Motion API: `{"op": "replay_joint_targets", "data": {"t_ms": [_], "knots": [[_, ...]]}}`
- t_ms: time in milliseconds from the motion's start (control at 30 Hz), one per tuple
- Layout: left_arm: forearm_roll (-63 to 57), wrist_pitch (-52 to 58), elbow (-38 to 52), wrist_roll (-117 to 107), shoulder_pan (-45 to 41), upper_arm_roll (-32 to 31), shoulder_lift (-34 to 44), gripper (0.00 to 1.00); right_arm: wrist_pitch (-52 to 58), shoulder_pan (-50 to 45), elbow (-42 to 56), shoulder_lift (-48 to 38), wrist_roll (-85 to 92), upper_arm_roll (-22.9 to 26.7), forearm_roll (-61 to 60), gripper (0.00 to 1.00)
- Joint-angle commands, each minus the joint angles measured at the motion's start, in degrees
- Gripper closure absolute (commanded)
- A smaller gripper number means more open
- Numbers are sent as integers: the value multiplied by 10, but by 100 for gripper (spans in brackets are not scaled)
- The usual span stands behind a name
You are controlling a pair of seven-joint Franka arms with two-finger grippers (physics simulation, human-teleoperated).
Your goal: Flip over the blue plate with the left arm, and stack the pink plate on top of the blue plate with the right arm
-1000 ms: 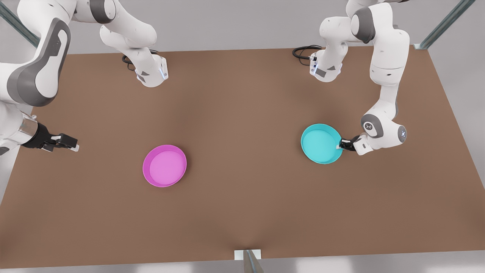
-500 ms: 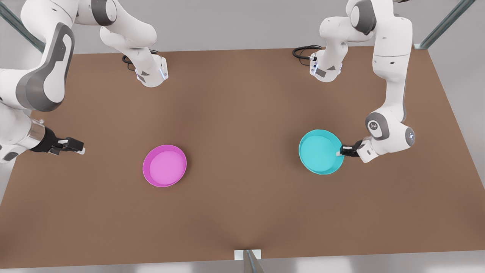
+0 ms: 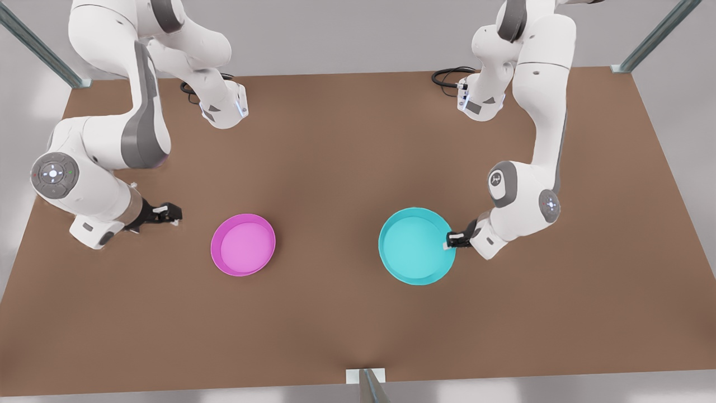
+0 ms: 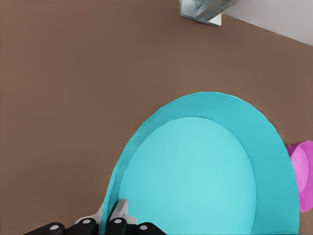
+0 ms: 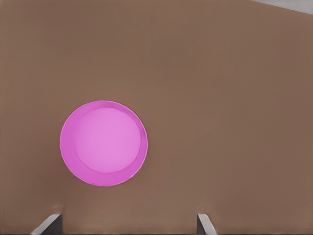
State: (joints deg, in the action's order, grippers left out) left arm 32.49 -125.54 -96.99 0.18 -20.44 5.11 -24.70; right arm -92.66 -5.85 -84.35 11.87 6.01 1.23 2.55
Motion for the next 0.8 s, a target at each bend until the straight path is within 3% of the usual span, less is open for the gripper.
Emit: {"op": "replay_joint_targets", "data": {"t_ms": [0,233,367,767], "knots": [[39,6,11,0,-1,0,-4,79,-16,0,-23,-15,0,0,0,0],[10,-1,42,-27,-8,-5,-16,79,-42,7,-85,-30,-1,0,-8,0],[-43,-5,56,-35,-52,-5,-22,79,13,1,-36,41,2,-3,-8,0],[-525,-19,193,-359,-195,-2,-113,79,27,0,-5,46,-1,-4,-7,0]]}}
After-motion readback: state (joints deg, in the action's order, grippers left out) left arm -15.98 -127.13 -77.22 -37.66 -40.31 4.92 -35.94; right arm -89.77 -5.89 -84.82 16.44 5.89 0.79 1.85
